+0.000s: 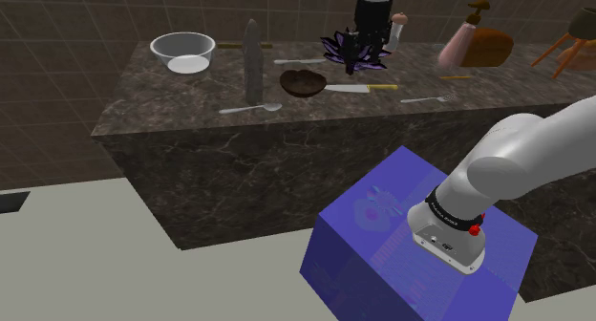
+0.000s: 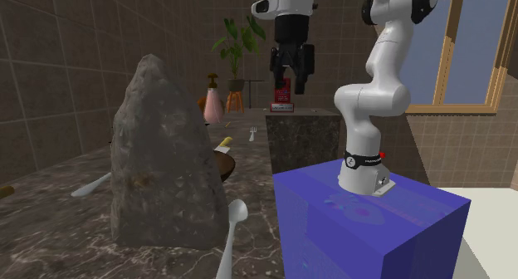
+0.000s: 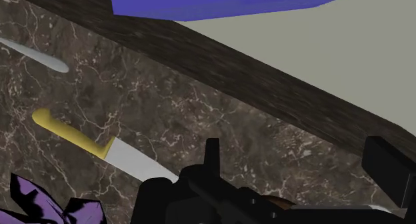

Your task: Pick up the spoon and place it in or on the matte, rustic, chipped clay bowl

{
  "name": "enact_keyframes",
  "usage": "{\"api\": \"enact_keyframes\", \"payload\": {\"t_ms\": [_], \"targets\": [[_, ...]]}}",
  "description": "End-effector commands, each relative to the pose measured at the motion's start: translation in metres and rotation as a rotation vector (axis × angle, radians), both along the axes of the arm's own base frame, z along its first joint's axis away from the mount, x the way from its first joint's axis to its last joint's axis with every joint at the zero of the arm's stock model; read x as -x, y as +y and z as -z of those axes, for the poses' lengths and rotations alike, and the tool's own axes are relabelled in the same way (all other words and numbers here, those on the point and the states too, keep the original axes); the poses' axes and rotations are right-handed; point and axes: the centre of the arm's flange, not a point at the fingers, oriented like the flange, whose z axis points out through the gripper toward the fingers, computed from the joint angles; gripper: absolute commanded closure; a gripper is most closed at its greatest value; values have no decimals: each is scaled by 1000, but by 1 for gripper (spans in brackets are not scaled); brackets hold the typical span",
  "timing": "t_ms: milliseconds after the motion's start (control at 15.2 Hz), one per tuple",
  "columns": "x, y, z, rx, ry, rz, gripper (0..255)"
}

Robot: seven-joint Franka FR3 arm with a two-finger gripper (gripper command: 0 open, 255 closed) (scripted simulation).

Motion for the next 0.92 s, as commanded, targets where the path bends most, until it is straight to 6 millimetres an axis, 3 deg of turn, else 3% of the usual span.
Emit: {"api": "enact_keyframes", "payload": {"t_ms": [0, 858], "targets": [[-21, 18, 13, -3, 18, 31, 0], [-160, 101, 102, -16, 132, 222, 0]]}}
